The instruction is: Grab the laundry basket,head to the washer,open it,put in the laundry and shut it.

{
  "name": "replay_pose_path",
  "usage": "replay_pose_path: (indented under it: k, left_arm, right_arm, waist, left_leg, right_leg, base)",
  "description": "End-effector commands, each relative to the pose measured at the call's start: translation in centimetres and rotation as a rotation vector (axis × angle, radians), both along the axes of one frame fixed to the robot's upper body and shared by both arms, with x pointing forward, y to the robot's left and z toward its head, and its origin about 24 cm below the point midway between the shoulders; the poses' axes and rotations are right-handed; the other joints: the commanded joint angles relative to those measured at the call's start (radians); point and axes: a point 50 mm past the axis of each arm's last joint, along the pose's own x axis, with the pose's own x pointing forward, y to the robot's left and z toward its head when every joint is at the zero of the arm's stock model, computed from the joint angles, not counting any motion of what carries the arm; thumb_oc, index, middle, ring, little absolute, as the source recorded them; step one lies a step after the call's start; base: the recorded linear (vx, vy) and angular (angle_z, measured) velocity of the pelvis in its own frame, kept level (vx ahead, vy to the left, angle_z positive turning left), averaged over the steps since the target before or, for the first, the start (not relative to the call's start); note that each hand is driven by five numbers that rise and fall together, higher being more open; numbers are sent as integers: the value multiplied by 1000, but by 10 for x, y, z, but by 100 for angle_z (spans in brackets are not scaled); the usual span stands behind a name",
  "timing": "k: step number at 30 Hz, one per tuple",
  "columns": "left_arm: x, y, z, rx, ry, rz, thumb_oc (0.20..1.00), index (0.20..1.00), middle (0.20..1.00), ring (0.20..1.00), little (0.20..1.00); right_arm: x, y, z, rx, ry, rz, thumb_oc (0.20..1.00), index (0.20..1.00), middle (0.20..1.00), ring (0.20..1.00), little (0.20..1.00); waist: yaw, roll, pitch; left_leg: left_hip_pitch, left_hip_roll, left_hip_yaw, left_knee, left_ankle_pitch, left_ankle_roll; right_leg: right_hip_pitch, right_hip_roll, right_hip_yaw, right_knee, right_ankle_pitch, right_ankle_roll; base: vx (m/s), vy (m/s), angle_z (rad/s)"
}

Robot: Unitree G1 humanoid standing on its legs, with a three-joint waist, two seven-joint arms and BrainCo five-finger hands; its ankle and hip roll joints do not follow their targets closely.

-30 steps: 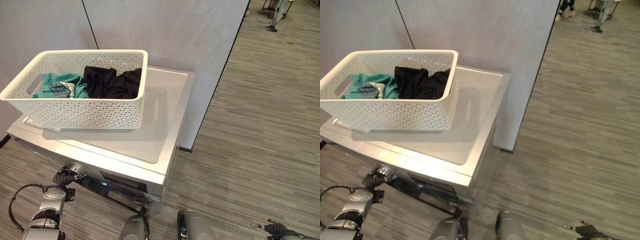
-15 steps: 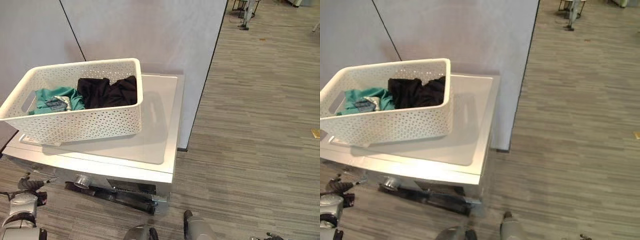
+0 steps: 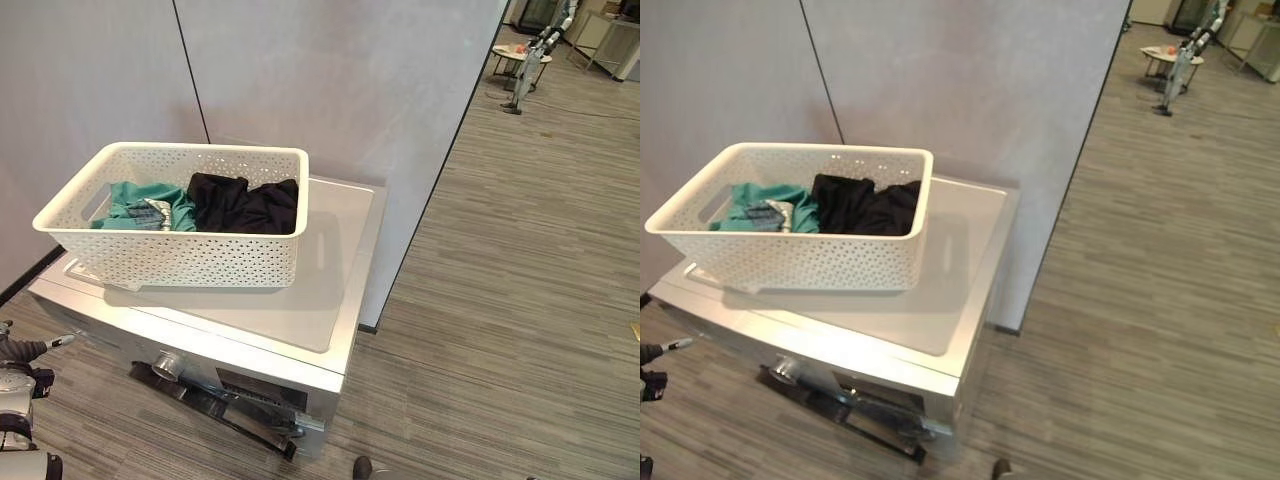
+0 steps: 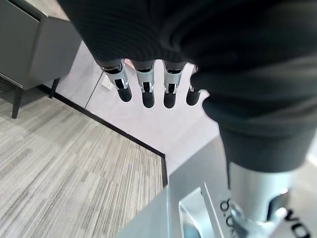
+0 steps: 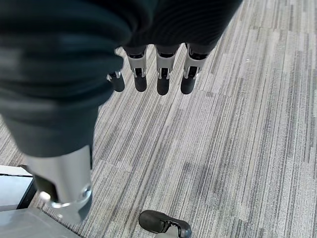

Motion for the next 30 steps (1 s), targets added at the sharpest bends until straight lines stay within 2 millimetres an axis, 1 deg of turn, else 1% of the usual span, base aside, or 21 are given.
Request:
replay_pose_path:
  k: [1,4,5,6,8,9,11,13,14,15,17,19,21,22,23,24,25,26,27,28,30]
  left_arm:
    - [12,-1,16,59,-63,-39,1000,1000,1000,1000,1000]
    - [7,-1,8,39,-47,-23,1000,1000,1000,1000,1000]
    - [7,-1,8,39,-47,-23,1000,1000,1000,1000,1000]
    - [6,-1,6,34,-47,-15,1000,1000,1000,1000,1000]
    - [4,-1,4,33,-46,-3,1000,1000,1000,1000,1000]
    - [6,-3,2,30,-42,-13,1000,1000,1000,1000,1000]
    - [11,-6,2,29,-33,-37,1000,1000,1000,1000,1000]
    - [11,-5,4,33,-18,-47,1000,1000,1000,1000,1000]
    - [16,-8,4,28,-12,-62,1000,1000,1000,1000,1000]
    - [22,-14,2,27,-17,-93,1000,1000,1000,1000,1000]
    - [23,-18,-3,17,-7,-103,1000,1000,1000,1000,1000]
    - [28,-21,-2,22,0,-127,1000,1000,1000,1000,1000]
    - [35,-26,-2,25,3,-154,1000,1000,1000,1000,1000]
    - [53,-40,0,32,-3,-216,1000,1000,1000,1000,1000]
    - [65,-51,1,30,-21,-253,1000,1000,1000,1000,1000]
    - [81,-66,2,24,-41,-305,1000,1000,1000,1000,1000]
    - [85,-71,2,27,-42,-326,1000,1000,1000,1000,1000]
    - [85,-72,2,27,-42,-326,1000,1000,1000,1000,1000]
    - [87,-75,1,36,-44,-340,1000,1000,1000,1000,1000]
    - [86,-75,0,35,-50,-335,1000,1000,1000,1000,1000]
    - [85,-73,2,35,-53,-331,1000,1000,1000,1000,1000]
  right_arm:
    - [8,-8,6,-35,-22,32,1000,1000,1000,1000,1000]
    - [17,-14,11,-59,-49,41,1000,1000,1000,1000,1000]
    - [17,-14,11,-60,-49,41,1000,1000,1000,1000,1000]
    - [25,-17,15,-78,-67,51,1000,1000,1000,1000,1000]
    - [31,-18,17,-87,-81,57,1000,1000,1000,1000,1000]
    - [35,-17,17,-90,-89,60,1000,1000,1000,1000,1000]
    - [29,-17,15,-88,-70,51,1000,1000,1000,1000,1000]
    - [23,-16,13,-82,-51,50,1000,1000,1000,1000,1000]
    - [17,-15,11,-75,-41,39,1000,1000,1000,1000,1000]
    - [8,-10,7,-60,-28,27,1000,1000,1000,1000,1000]
    - [7,-12,8,-72,-18,33,1000,1000,1000,1000,1000]
    - [6,-16,10,-87,-14,36,1000,1000,1000,1000,1000]
    - [6,-19,12,-97,-16,32,1000,1000,1000,1000,1000]
    - [1,-26,16,-118,-21,10,1000,1000,1000,1000,1000]
    - [-3,-29,17,-129,-19,-4,1000,1000,1000,1000,1000]
    - [-8,-37,22,-156,-21,-34,1000,1000,1000,1000,1000]
    - [-9,-38,23,-161,-15,-37,1000,1000,1000,1000,1000]
    - [-9,-38,23,-161,-15,-37,1000,1000,1000,1000,1000]
    - [-7,-37,22,-161,-15,-33,1000,1000,1000,1000,1000]
    - [-6,-35,21,-155,-21,-31,1000,1000,1000,1000,1000]
    - [-3,-35,22,-151,-30,-24,1000,1000,1000,1000,1000]
  waist:
    - [-23,30,42]
    - [-24,39,44]
    - [-23,39,44]
    - [-22,42,46]
    - [-17,41,46]
    - [-3,46,49]
    - [-12,54,58]
    - [-9,48,50]
    - [-9,31,46]
    - [8,2,42]
    - [21,-9,42]
    - [29,-13,50]
    - [24,-11,57]
    - [-1,-3,81]
    - [-22,8,99]
    - [-56,3,127]
    - [-52,3,133]
    - [-52,3,135]
    - [-49,-9,134]
    - [-54,-20,133]
    - [-64,-27,127]
  left_leg:
    - [72,-48,33,-54,57,-3]
    - [66,-66,42,-88,60,4]
    - [65,-66,43,-89,61,4]
    - [52,-74,54,-115,74,3]
    - [42,-72,72,-128,80,1]
    - [19,-54,87,-132,100,-7]
    - [12,-45,65,-138,132,-7]
    - [-2,-49,64,-145,162,-12]
    - [-20,-66,49,-145,185,-16]
    - [-48,-87,42,-141,197,-22]
    - [-71,-86,51,-137,196,-26]
    - [-102,-84,55,-117,202,-31]
    - [-128,-88,48,-94,196,-32]
    - [-200,-98,46,2,211,-63]
    - [-243,-74,98,56,252,-108]
    - [-275,31,265,138,270,-138]
    - [-264,41,245,135,236,-119]
    - [-263,41,245,137,235,-119]
    - [-270,51,141,178,169,-84]
    - [-257,82,99,196,146,-79]
    - [-209,156,56,179,148,-80]
  right_leg:
    - [43,-21,17,-1,3,93]
    - [29,-46,27,-33,64,113]
    - [28,-46,28,-35,65,114]
    - [8,-67,28,-62,117,128]
    - [-8,-68,10,-76,136,132]
    - [-15,-44,-37,-48,105,131]
    - [-7,39,-23,44,10,105]
    - [16,112,-59,90,-44,79]
    - [22,180,-51,127,-70,66]
    - [88,189,-46,17,-92,31]
    - [114,197,-33,-59,-97,19]
    - [122,199,-23,-112,-89,6]
    - [117,200,-10,-132,-83,0]
    - [115,198,-10,-171,-69,-9]
    - [115,194,-34,-180,-64,-14]
    - [116,158,-69,-189,-54,-17]
    - [120,139,-82,-197,-47,-11]
    - [122,139,-83,-197,-46,-11]
    - [118,94,-80,-189,-34,-1]
    - [110,71,-73,-175,-30,-1]
    - [101,42,-78,-158,-34,-2]
  base:
    - [-53,148,1]
    - [-56,124,0]
    - [-120,125,-1]
    - [-151,107,0]
    - [-155,75,-4]
    - [-145,35,-26]
    - [-137,56,-26]
    - [-119,64,13]
    - [-223,36,48]
    - [-225,7,44]
    - [-164,-33,33]
    - [-154,-28,0]
    - [-169,-10,10]
    - [-249,11,56]
    - [-402,69,125]
    - [-292,102,126]
    - [-200,92,126]
    - [-108,120,66]
    - [-82,148,44]
    - [-85,206,2]
    - [11,202,-12]
